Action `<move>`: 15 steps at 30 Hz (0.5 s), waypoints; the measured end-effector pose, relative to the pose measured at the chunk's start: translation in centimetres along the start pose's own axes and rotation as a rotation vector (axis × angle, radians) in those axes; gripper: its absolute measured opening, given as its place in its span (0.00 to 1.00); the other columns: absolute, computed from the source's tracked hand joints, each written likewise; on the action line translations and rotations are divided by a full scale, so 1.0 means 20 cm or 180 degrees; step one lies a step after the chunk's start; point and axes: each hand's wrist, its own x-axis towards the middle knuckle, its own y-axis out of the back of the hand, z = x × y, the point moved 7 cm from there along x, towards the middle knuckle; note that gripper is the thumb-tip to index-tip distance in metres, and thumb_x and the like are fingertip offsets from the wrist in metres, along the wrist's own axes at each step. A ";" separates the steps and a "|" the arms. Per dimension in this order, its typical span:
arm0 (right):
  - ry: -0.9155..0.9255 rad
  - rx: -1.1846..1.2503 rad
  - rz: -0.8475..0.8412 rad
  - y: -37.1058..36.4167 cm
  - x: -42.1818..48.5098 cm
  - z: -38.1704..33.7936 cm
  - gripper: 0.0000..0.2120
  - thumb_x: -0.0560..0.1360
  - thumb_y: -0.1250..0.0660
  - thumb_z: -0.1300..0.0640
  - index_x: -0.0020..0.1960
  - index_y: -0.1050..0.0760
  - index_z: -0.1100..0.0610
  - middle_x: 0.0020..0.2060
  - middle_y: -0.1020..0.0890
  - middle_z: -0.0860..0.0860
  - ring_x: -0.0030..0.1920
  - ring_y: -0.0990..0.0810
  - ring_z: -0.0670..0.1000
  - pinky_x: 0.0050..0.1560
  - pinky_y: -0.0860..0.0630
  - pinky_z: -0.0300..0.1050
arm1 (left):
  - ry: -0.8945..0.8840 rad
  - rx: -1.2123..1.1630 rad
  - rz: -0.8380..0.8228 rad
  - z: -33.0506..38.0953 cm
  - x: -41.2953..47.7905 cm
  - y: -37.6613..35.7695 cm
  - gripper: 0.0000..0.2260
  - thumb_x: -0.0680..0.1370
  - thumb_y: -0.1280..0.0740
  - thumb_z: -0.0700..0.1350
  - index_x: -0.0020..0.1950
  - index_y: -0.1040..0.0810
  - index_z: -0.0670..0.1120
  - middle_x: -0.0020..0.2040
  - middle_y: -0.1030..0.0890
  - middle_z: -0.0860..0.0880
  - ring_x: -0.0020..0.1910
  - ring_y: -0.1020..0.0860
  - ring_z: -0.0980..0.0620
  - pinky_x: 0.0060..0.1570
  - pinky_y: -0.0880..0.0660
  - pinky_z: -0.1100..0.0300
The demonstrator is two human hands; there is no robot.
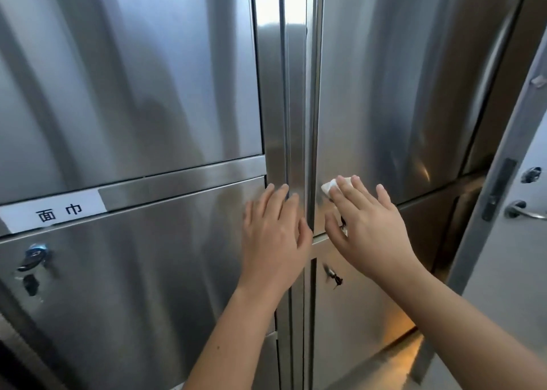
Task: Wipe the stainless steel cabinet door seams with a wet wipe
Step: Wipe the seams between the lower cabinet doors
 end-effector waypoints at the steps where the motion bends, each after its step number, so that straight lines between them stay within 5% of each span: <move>1: 0.0004 0.0009 0.0042 0.00 0.02 0.01 0.18 0.74 0.39 0.55 0.57 0.21 0.65 0.57 0.20 0.61 0.60 0.23 0.62 0.58 0.29 0.63 | -0.0041 0.0002 0.0011 0.01 0.03 -0.01 0.15 0.72 0.31 0.40 0.58 0.22 0.40 0.61 0.23 0.41 0.64 0.28 0.41 0.65 0.39 0.43; 9: 0.0172 0.0112 0.0190 -0.08 0.27 0.24 0.20 0.76 0.43 0.54 0.60 0.23 0.65 0.59 0.21 0.61 0.61 0.24 0.61 0.59 0.29 0.63 | -0.0370 0.0269 0.0413 0.12 0.32 -0.12 0.16 0.71 0.30 0.39 0.58 0.22 0.39 0.61 0.23 0.41 0.63 0.27 0.41 0.62 0.35 0.39; 15: 0.0542 0.0287 0.0615 -0.11 0.54 0.53 0.21 0.75 0.44 0.54 0.58 0.22 0.66 0.57 0.21 0.62 0.59 0.22 0.62 0.54 0.26 0.63 | -0.0328 0.0691 0.0553 0.23 0.63 -0.24 0.20 0.74 0.45 0.46 0.61 0.23 0.41 0.64 0.25 0.43 0.66 0.30 0.43 0.65 0.38 0.43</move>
